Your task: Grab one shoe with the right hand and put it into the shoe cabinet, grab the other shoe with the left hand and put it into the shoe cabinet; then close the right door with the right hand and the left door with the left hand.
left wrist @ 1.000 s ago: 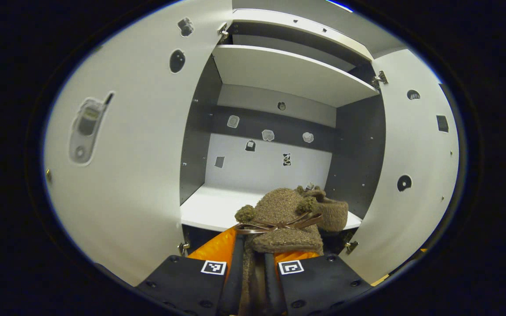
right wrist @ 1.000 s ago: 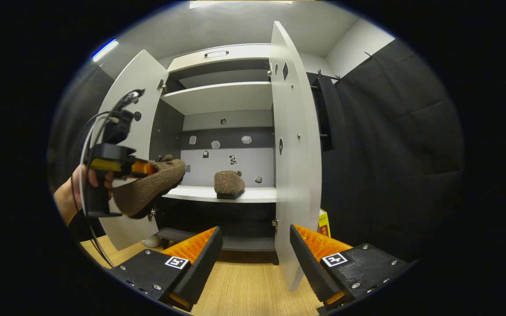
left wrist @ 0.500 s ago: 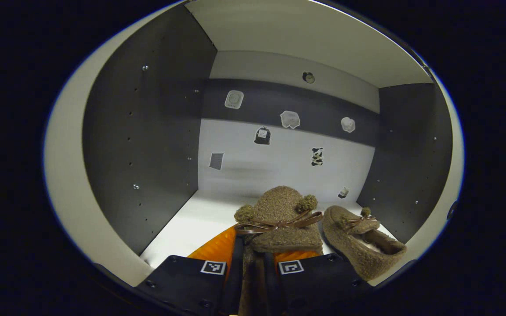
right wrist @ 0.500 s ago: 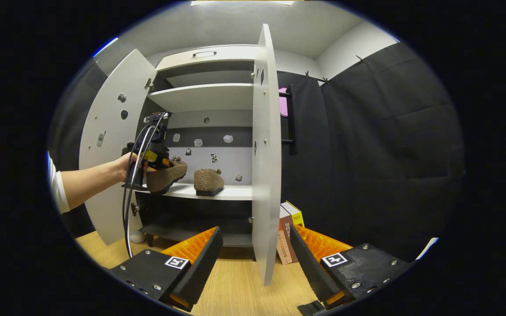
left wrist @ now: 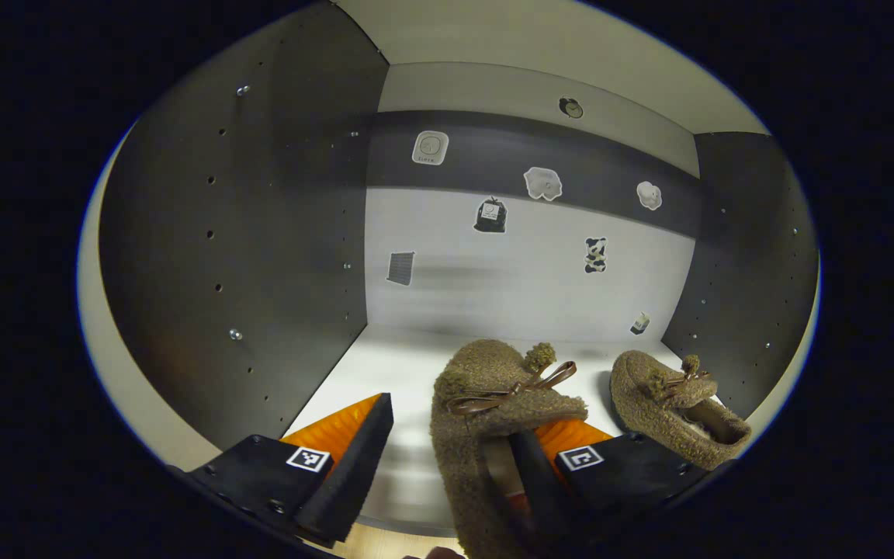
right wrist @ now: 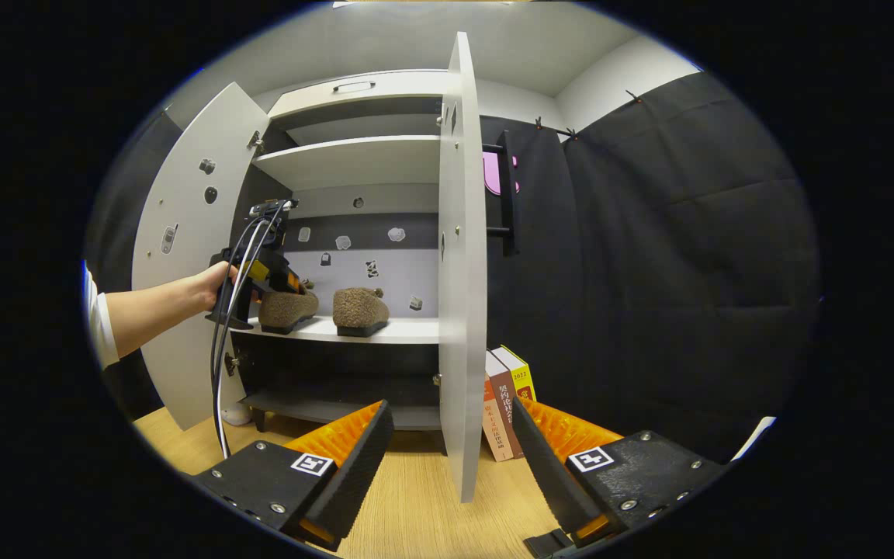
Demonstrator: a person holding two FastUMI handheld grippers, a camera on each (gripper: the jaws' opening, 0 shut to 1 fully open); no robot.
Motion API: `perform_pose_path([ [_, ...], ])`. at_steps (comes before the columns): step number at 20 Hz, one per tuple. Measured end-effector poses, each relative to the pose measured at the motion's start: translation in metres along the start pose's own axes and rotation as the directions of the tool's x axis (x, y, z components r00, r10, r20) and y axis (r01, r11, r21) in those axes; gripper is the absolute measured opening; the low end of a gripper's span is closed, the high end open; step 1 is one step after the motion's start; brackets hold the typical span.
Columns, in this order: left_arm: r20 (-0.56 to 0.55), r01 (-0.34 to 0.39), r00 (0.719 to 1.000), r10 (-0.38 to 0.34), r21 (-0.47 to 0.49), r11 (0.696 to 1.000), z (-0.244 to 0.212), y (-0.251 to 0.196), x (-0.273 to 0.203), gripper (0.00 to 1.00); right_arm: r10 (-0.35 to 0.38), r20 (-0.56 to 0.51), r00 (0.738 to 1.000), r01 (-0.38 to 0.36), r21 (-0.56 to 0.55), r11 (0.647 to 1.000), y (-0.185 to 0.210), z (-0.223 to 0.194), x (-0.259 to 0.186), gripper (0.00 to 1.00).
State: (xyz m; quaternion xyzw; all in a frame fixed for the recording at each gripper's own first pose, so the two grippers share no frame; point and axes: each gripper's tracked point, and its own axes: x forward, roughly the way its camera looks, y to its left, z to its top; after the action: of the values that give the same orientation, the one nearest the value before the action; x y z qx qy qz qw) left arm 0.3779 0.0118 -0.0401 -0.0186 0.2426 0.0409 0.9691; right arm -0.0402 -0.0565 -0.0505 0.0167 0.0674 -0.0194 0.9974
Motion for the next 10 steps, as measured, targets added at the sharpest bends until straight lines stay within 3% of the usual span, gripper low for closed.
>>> perform_pose_path([
  [2, -0.003, 0.018, 1.000, -0.018, -0.022, 1.000, -0.009, -0.001, -0.006, 0.97, 0.013, 0.001, 1.000, -0.013, 0.006, 1.000, 0.005, -0.001, 0.005, 0.91],
  [3, 0.008, 0.042, 0.999, -0.042, -0.022, 0.999, -0.010, -0.003, -0.008, 0.99, 0.016, -0.001, 1.000, -0.016, 0.009, 1.000, 0.006, -0.002, 0.007, 0.94],
  [5, 0.022, 0.091, 0.996, -0.091, 0.007, 0.996, -0.008, -0.009, -0.009, 0.97, 0.025, -0.009, 1.000, -0.025, 0.016, 1.000, 0.008, -0.006, 0.009, 0.94],
  [8, -0.023, 0.098, 0.995, -0.096, 0.106, 0.990, -0.006, -0.015, 0.008, 0.96, 0.042, -0.019, 0.999, -0.042, 0.020, 0.999, 0.014, -0.008, 0.015, 0.94],
  [10, -0.067, 0.070, 0.996, -0.061, 0.129, 0.989, -0.010, -0.011, 0.007, 0.97, 0.056, -0.005, 0.998, -0.056, 0.019, 0.998, 0.019, -0.005, 0.016, 0.94],
])
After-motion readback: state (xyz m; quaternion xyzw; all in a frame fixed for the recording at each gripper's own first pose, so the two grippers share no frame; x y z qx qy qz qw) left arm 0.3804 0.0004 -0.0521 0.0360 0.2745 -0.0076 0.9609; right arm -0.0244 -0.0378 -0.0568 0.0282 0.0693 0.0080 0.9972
